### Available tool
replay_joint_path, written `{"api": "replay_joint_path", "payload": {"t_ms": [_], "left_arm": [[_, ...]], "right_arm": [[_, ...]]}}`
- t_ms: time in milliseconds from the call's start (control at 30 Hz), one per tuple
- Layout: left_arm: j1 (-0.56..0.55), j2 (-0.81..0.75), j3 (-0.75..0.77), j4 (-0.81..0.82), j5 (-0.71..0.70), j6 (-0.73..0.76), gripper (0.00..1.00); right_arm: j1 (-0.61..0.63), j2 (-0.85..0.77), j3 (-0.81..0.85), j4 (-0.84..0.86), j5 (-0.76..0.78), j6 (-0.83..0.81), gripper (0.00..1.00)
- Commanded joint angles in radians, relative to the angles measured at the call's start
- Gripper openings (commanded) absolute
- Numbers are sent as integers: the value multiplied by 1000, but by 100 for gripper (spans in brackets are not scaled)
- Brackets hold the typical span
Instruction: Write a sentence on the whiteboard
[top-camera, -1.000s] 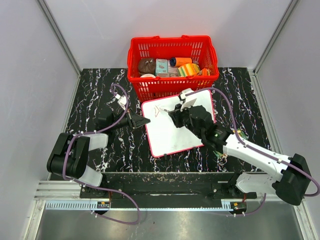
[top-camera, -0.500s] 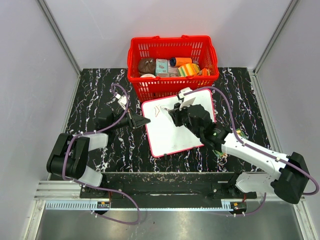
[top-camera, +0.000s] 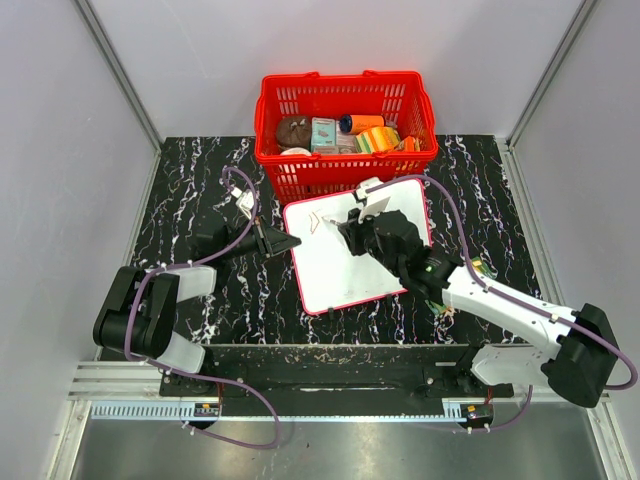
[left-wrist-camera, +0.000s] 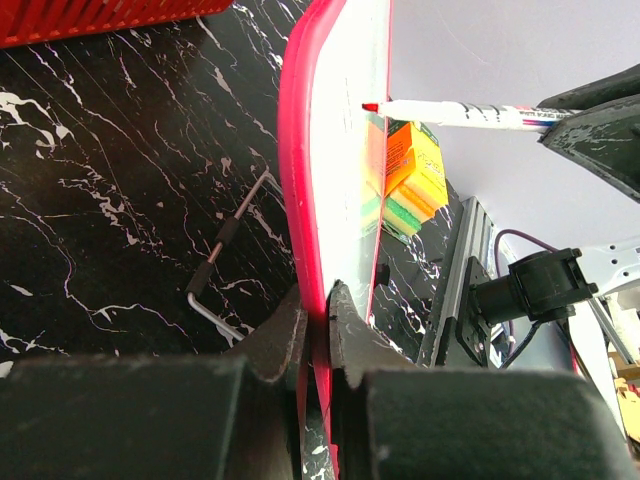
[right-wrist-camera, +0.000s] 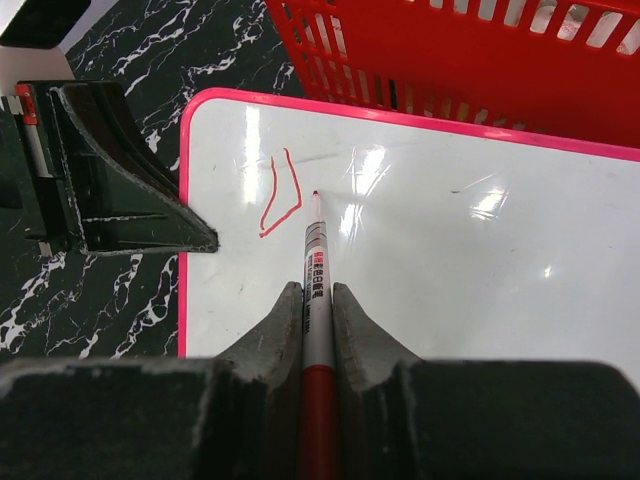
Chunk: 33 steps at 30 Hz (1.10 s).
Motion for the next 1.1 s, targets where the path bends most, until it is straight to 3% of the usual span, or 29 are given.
{"api": "replay_joint_path", "payload": {"t_ms": [0,1067], "left_arm": [[-18,-10,12,-6,-24,148,0],[-20,-12,15,-12,-24,154,0]], "right_arm": [[6,8,-4,15,-1,6,0],[6,-27,-70,-23,-64,61,0]]}}
